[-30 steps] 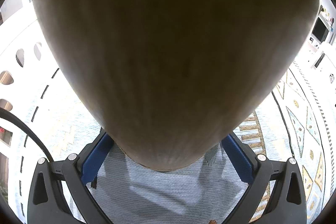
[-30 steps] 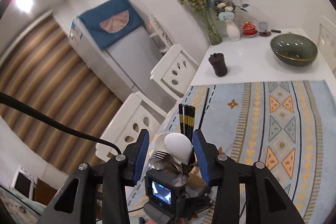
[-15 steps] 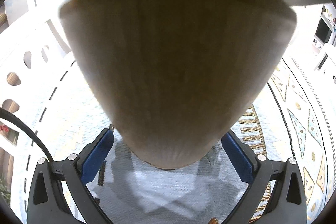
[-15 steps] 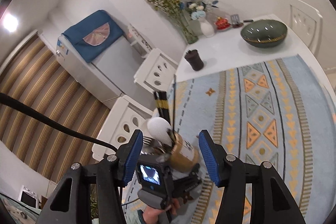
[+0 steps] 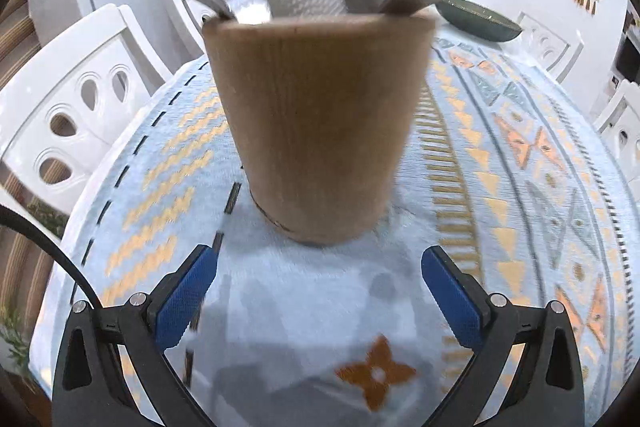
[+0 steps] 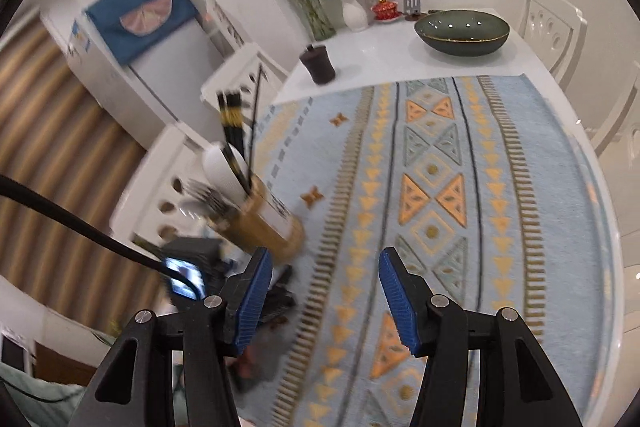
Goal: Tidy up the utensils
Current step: 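Lower the wooden holder onto the cloth with the left gripper and release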
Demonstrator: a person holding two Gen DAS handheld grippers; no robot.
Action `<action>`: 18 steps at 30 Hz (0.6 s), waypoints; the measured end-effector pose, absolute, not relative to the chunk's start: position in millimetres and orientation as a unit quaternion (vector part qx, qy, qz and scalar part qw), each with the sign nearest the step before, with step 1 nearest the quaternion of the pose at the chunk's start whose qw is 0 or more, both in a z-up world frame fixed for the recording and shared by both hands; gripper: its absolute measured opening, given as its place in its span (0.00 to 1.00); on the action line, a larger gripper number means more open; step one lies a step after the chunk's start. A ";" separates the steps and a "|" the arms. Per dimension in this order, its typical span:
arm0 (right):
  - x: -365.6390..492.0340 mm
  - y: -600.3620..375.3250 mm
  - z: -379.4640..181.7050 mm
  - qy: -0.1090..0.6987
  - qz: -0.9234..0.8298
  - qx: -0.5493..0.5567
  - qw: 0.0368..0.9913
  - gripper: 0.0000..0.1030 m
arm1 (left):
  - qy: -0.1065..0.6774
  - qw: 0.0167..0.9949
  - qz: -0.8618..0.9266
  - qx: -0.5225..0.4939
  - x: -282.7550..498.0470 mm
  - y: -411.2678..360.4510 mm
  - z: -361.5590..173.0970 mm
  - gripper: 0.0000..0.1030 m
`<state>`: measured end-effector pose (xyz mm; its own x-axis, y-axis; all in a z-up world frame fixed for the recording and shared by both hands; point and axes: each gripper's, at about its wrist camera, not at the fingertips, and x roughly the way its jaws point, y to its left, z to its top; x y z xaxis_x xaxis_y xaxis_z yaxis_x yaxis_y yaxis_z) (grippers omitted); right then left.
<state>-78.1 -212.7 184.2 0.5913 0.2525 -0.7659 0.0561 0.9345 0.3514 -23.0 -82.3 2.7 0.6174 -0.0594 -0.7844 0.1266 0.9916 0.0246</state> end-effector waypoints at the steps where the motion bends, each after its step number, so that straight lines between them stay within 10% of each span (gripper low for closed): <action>1: -79.4 -211.8 181.4 0.452 0.054 0.164 0.875 0.52 | 0.433 0.899 -0.052 0.039 -29.0 -83.7 6.9 0.99; 18: -87.6 -222.7 139.5 0.534 -0.037 0.130 0.834 0.52 | 0.361 0.928 -0.067 0.059 -53.4 -111.9 96.5 0.99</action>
<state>-87.6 -222.7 139.5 0.4259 0.0766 -0.9015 0.2009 0.9635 0.1768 -53.4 -111.9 96.5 0.7304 -0.0826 -0.6780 0.1677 0.9840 0.0608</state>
